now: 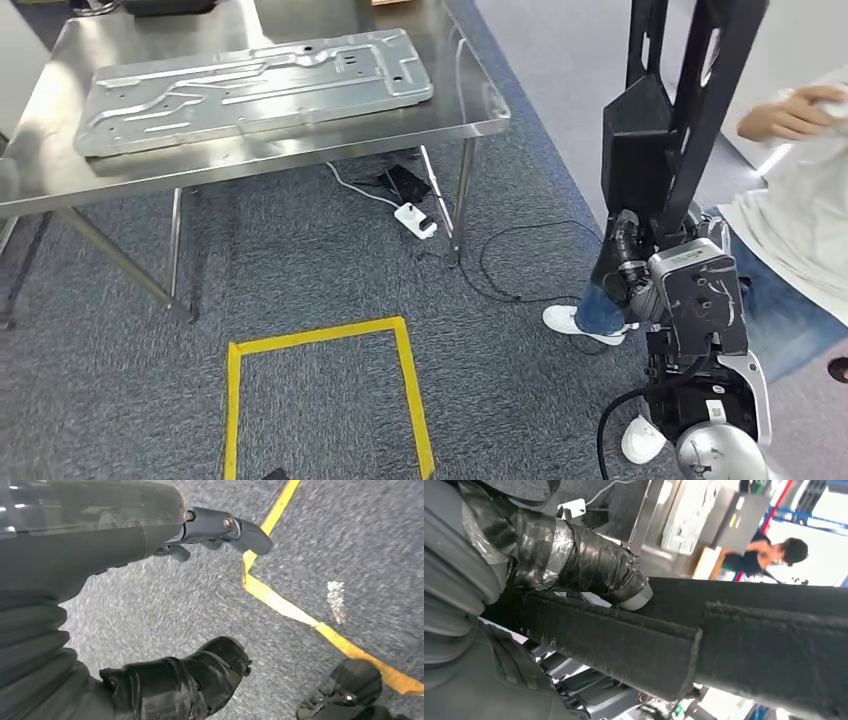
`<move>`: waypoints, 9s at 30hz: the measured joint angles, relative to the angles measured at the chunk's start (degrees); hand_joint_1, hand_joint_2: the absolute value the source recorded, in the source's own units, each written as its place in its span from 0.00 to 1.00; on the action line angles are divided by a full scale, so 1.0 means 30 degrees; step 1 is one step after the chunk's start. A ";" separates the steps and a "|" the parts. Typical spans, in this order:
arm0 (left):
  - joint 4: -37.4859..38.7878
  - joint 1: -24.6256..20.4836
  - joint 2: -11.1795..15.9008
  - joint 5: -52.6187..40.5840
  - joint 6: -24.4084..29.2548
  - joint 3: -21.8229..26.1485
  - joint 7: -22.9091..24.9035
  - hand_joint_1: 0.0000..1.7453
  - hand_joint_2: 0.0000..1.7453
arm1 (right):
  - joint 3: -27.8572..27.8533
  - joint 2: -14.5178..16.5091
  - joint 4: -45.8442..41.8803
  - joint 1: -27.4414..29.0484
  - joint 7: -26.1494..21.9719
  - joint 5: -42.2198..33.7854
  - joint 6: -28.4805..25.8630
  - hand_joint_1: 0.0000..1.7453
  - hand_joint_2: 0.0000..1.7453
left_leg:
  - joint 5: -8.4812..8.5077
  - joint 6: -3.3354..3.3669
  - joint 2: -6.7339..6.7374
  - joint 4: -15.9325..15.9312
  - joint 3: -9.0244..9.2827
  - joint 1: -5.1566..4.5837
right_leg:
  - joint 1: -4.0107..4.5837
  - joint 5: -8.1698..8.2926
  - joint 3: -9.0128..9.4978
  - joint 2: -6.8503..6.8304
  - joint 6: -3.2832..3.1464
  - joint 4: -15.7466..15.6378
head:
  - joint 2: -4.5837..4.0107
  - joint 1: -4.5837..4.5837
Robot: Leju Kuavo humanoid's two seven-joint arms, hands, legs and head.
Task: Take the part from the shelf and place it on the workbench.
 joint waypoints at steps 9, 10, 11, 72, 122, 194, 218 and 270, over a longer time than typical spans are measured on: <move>0.0004 -0.0025 -0.0007 0.0182 -0.0308 0.0000 0.0047 0.00 1.00 | -0.0319 -0.0382 -0.0049 -0.0249 0.0404 -0.0044 0.0280 1.00 1.00 | 0.0051 0.0471 -0.2172 -0.0150 0.0256 0.0221 | -0.0271 -0.1455 -0.2683 0.2476 0.0430 0.4795 | 0.0000 0.0330; 0.0004 -0.0027 -0.0016 0.0184 -0.0313 0.0000 0.0046 0.00 1.00 | -0.0361 -0.0419 -0.0049 -0.0291 0.0444 -0.0053 0.0311 1.00 1.00 | 0.0009 0.0435 -0.2455 -0.0085 0.0265 0.0235 | -0.0321 -0.0640 -0.2231 0.2704 0.0412 0.3577 | 0.0000 0.0337; 0.0004 -0.0037 -0.0035 0.0184 -0.0317 0.0000 0.0044 0.00 1.00 | -0.0404 -0.0461 -0.0049 -0.0346 0.0484 -0.0067 0.0348 1.00 1.00 | -0.0033 0.0373 -0.2722 -0.0014 0.0242 0.0231 | -0.0383 -0.0058 -0.1737 0.3194 0.0377 0.2336 | 0.0000 0.0333; -0.0011 0.0110 0.0333 0.1362 -0.2275 0.0678 -0.1576 0.00 1.00 | -0.6439 -0.8510 0.0137 0.0978 0.7326 1.1158 1.8520 1.00 1.00 | -0.1614 0.0472 -0.1105 -0.0493 0.2198 0.0114 | -0.0419 0.1437 -0.3045 0.2418 0.0488 0.2344 | 0.0000 0.0226; -0.0098 0.0373 0.0477 0.1488 -0.1381 0.0694 -0.1108 0.00 1.00 | -0.6044 -0.7553 0.1078 0.3651 0.7333 0.9324 1.4637 1.00 1.00 | -0.0027 0.0320 -0.1106 0.0076 -0.0167 -0.0173 | -0.0223 -0.0207 -0.0045 0.2592 -0.0208 0.0222 | 0.0000 0.0486; -0.0113 0.0130 0.0448 0.2622 -0.2324 0.0987 -0.0867 0.00 0.00 | -0.3495 -0.6058 0.6302 0.3360 0.7231 0.7645 1.5223 0.00 0.00 | -0.0221 0.0176 -0.1010 -0.0344 0.0878 0.0168 | -0.0494 0.0169 -0.2093 0.2480 0.0394 0.2507 | 0.0000 0.0707; -0.0113 -0.0050 0.0231 0.1217 0.0355 0.1213 0.1678 0.00 0.00 | -0.2576 -0.6246 0.6778 0.3265 0.7304 0.7816 1.4908 0.00 0.00 | -0.0032 0.0649 -0.0730 -0.0967 0.1457 -0.0106 | -0.0206 -0.0059 -0.2444 0.2467 0.0020 0.2063 | 0.0000 0.0681; -0.0113 0.0264 -0.0240 0.1938 -0.0209 0.1146 -0.0135 0.00 0.00 | -0.6495 -0.2124 0.4555 0.4790 0.1306 -0.2643 0.1421 0.00 0.00 | -0.1428 -0.0807 -0.0994 0.2962 -0.0267 0.0302 | -0.0460 0.0417 -0.0346 0.2938 -0.0407 -0.0069 | 0.0000 0.0519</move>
